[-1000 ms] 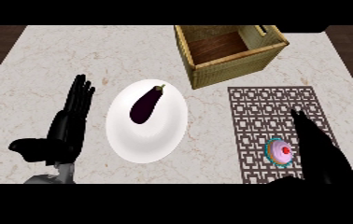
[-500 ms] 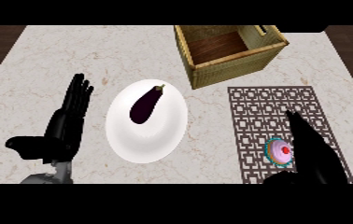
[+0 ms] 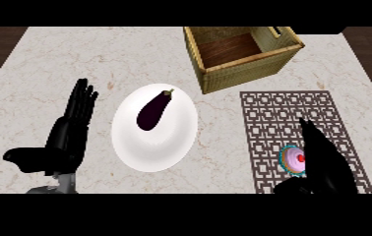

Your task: Pick the cupcake from the placemat and place it in the basket

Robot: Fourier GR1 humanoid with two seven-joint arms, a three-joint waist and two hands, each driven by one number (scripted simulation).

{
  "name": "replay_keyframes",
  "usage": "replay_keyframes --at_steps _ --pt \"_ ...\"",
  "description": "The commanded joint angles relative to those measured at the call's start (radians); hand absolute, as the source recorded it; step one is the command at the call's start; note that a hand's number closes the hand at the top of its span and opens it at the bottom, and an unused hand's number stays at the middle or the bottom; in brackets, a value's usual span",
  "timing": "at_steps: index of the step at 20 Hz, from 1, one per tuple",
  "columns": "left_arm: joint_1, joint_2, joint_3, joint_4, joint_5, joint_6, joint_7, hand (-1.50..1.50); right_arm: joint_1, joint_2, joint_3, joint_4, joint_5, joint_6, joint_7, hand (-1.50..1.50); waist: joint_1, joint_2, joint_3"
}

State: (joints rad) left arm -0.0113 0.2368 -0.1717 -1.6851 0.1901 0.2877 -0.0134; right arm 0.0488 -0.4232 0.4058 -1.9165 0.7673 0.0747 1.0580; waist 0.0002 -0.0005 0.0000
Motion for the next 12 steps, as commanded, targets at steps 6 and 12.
replay_keyframes --at_steps 6,12 --pt "-0.05 -0.059 0.016 0.033 -0.065 0.009 0.021 0.0 0.0 0.053 -0.12 0.076 0.012 0.034 -0.053 -1.5 -0.002 0.001 0.0" --pt "-0.003 -0.027 0.069 0.057 -0.006 -0.086 -0.015 0.0 -0.02 0.0 -0.078 0.116 0.0 0.168 -0.134 1.5 0.003 0.002 0.0"
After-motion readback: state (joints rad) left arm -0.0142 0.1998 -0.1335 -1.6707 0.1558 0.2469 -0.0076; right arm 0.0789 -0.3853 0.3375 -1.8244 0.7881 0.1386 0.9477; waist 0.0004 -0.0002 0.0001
